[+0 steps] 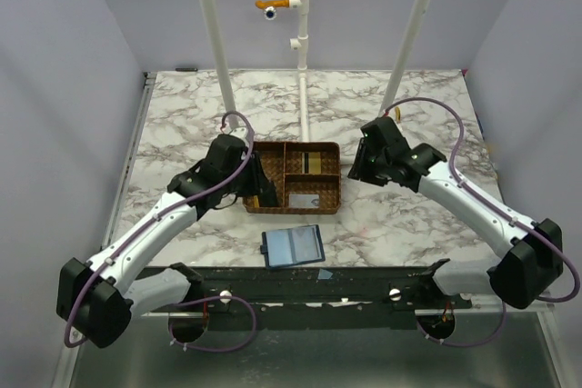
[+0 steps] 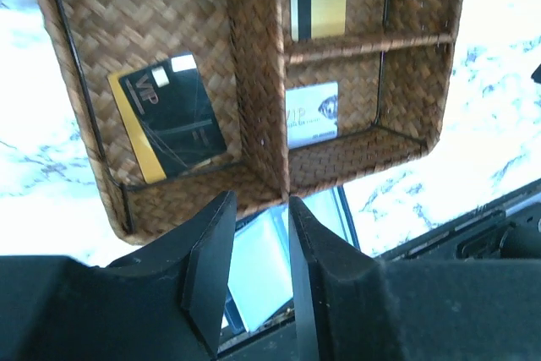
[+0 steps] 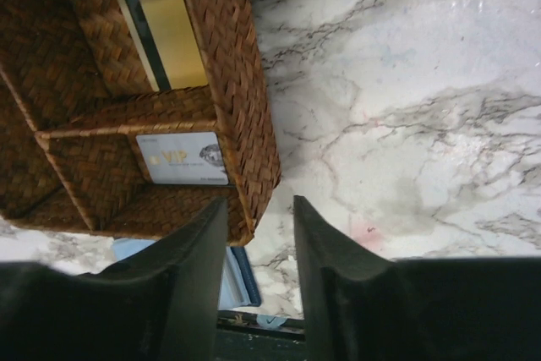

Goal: Take the credit cards out of the card holder
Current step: Place the credit card in the storage box, then remove the credit card from the card holder.

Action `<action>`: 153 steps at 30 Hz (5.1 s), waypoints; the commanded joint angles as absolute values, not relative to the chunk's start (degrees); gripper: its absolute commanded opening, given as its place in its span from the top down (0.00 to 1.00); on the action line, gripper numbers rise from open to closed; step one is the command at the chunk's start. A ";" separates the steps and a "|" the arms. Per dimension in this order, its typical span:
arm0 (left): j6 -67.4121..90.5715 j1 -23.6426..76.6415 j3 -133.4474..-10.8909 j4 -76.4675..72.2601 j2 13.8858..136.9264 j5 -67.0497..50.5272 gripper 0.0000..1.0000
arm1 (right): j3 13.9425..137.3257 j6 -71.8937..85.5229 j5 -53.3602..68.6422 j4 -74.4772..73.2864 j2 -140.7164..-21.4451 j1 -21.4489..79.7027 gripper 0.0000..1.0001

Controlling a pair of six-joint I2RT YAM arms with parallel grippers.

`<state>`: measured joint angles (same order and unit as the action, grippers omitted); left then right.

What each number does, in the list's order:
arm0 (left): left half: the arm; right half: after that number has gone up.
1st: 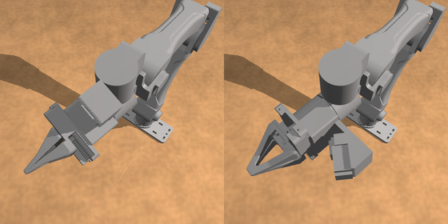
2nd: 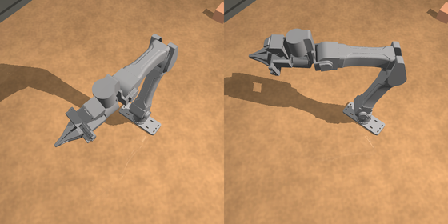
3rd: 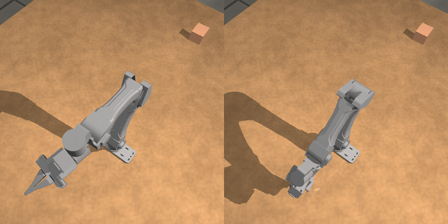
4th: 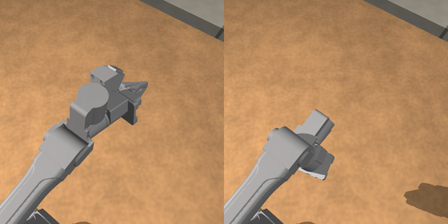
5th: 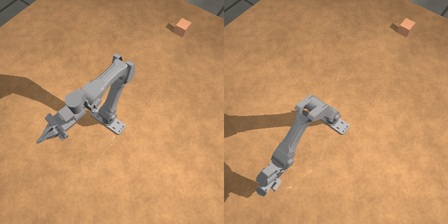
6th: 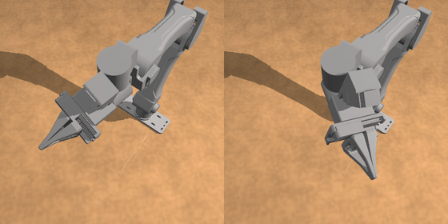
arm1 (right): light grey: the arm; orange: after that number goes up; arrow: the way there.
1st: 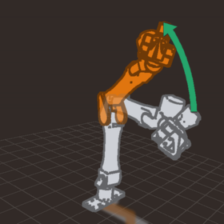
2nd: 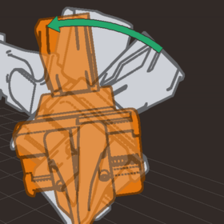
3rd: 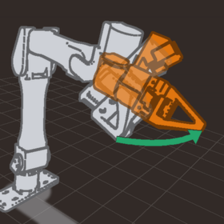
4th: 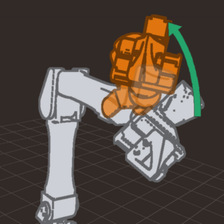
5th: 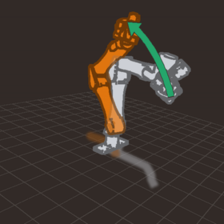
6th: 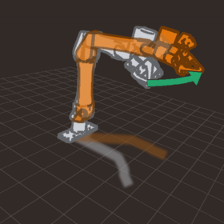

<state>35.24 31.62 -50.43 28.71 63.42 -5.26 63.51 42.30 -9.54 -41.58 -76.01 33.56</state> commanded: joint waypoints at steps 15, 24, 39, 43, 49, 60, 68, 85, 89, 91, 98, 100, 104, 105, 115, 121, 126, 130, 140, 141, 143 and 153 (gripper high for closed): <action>52.43 49.97 -24.96 18.83 49.95 -2.58 0.63 | 43.68 61.31 -17.58 -30.60 -65.55 61.37 0.41; 56.15 50.89 -20.92 14.89 53.80 -0.49 0.79 | 41.82 62.06 -13.37 -20.35 -73.69 63.98 0.65; 57.04 50.89 -20.26 13.53 58.31 1.06 0.89 | 41.51 63.58 -11.41 -16.27 -80.00 65.33 0.95; 57.04 50.89 -20.83 13.56 59.35 0.88 0.89 | 41.88 63.51 -11.95 -16.29 -81.80 65.36 0.96; 57.24 50.89 -20.72 12.85 60.07 0.29 0.90 | 42.37 63.03 -11.96 -16.06 -84.51 65.32 0.97; 57.04 50.89 -20.43 11.48 61.07 0.01 0.90 | 43.56 61.60 -10.26 -14.50 -87.57 65.45 0.99; 56.43 50.89 -20.71 11.74 60.19 -1.45 0.90 | 45.24 59.93 -7.04 -11.82 -89.47 65.50 0.99; 54.41 50.82 -23.95 20.72 53.88 1.38 0.90 | 49.66 58.01 -3.89 -8.81 -92.86 65.52 0.99; 54.27 50.80 -23.00 22.63 52.47 1.68 0.92 | 48.60 59.06 -7.76 -11.85 -89.50 65.49 1.00; 54.40 50.80 -22.17 22.24 52.47 1.22 0.93 | 48.10 59.28 -8.96 -13.53 -87.45 65.54 0.99; 54.67 50.80 -20.55 19.33 54.32 0.11 0.94 | 45.17 61.50 -13.13 -19.83 -82.75 65.55 0.99; 54.58 50.80 -20.55 18.66 55.34 0.08 0.94 | 44.49 61.69 -13.52 -20.84 -82.54 65.50 0.99; 54.23 50.82 -20.45 16.63 57.89 0.08 0.95 | 43.42 61.87 -13.75 -21.01 -82.96 65.50 0.99; 54.10 50.83 -20.56 16.13 58.44 0.03 0.96 | 43.33 61.91 -13.84 -21.01 -83.12 65.56 0.99; 54.32 50.85 -20.65 14.30 60.56 -1.76 0.97 | 43.01 61.43 -11.09 -16.63 -87.64 65.53 0.99; 54.49 50.82 -20.63 13.89 60.57 -1.80 0.97 | 44.30 60.42 -8.62 -13.56 -90.20 65.61 0.99; 54.49 50.88 -20.52 13.71 60.57 -2.02 0.97 | 45.94 60.03 -8.93 -14.29 -90.94 65.69 0.99; 54.42 50.85 -20.72 14.02 59.51 -2.24 0.97 | 44.99 60.21 -8.71 -13.62 -90.31 65.58 0.99; 51.77 51.06 -23.57 11.34 55.06 -6.65 0.89 | 45.30 60.22 -6.68 -11.26 -91.52 65.57 0.99; 51.61 51.15 -23.67 10.77 55.41 -6.93 0.88 | 45.06 60.27 -6.52 -11.02 -91.47 65.60 0.99; 51.43 51.32 -23.74 9.13 56.84 -7.60 0.88 | 44.67 60.62 -6.13 -10.43 -91.56 65.57 0.99; 53.23 54.64 -24.12 0.31 65.28 -8.27 0.89 | 43.69 61.57 -5.63 -9.58 -90.80 65.58 0.99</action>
